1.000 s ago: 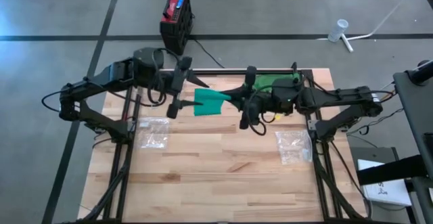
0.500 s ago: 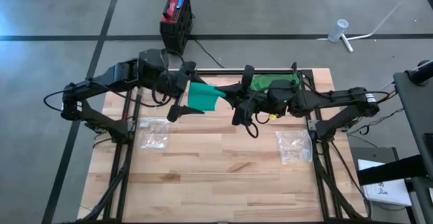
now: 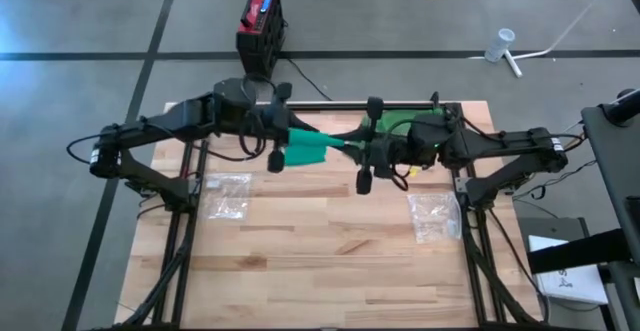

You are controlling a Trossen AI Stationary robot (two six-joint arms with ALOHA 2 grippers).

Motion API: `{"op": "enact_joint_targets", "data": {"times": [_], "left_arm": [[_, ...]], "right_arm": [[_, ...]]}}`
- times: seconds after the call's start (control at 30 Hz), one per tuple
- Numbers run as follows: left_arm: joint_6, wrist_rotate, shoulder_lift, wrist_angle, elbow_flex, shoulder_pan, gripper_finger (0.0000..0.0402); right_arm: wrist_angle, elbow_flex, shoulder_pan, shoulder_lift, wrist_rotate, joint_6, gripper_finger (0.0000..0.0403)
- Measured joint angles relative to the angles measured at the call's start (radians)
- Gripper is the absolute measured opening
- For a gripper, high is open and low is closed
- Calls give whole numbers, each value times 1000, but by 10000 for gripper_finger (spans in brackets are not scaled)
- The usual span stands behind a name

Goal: Roll bandage
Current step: Roll the blue bandage

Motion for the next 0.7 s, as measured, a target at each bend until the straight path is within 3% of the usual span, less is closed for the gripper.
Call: {"op": "enact_joint_targets", "data": {"times": [0.37, 0.53, 0.7], "left_arm": [[-9, 0, -33, 218, -184, 28, 1], [-20, -1, -49, 311, -232, 21, 0], [-14, -1, -53, 354, -247, 17, 0]], "right_arm": [[7, -3, -9, -75, 23, 201, 13], [22, -3, -25, -76, 154, 169, 13], [88, -5, -54, -6, 163, 85, 13]]}}
